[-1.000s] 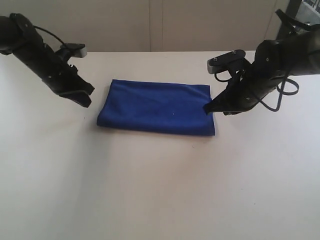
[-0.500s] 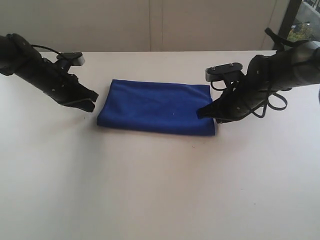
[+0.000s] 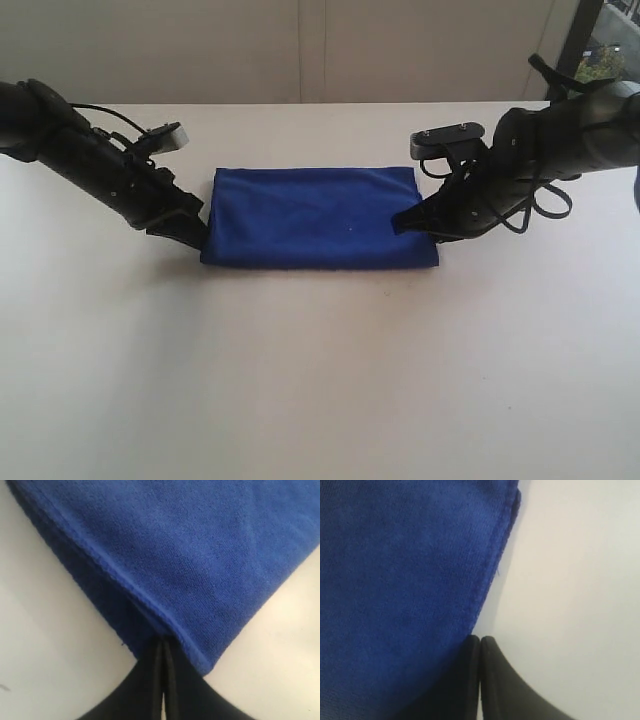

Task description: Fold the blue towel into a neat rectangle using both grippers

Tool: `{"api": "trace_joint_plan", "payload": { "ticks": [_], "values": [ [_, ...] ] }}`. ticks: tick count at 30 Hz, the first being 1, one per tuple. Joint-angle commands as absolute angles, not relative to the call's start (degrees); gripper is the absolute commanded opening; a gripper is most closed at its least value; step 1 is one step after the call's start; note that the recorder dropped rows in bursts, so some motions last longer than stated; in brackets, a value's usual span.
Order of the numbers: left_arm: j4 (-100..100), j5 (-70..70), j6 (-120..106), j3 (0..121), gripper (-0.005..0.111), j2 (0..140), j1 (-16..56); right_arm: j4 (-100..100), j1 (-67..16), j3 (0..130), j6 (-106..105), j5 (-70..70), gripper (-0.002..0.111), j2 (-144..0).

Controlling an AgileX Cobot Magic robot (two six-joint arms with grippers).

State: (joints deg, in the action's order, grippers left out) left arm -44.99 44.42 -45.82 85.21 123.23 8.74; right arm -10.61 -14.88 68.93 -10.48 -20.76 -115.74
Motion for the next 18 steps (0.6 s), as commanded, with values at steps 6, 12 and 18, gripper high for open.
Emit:
{"api": "trace_joint_plan", "payload": {
  "ticks": [6, 12, 18],
  "values": [
    [-40.5, 37.9, -45.7, 84.7, 0.000, 122.1, 8.7, -10.6, -14.3, 69.2, -10.6, -20.4, 0.000, -115.8],
    [-39.4, 35.8, -43.0, 84.7, 0.000, 121.4, 8.6, -10.6, -14.3, 69.2, -10.6, -22.4, 0.000, -115.8],
    [-39.4, 35.7, -42.4, 84.7, 0.000, 121.4, 8.6, -10.7, -14.3, 69.2, -10.6, -24.9, 0.000, -115.8]
  ]
}}
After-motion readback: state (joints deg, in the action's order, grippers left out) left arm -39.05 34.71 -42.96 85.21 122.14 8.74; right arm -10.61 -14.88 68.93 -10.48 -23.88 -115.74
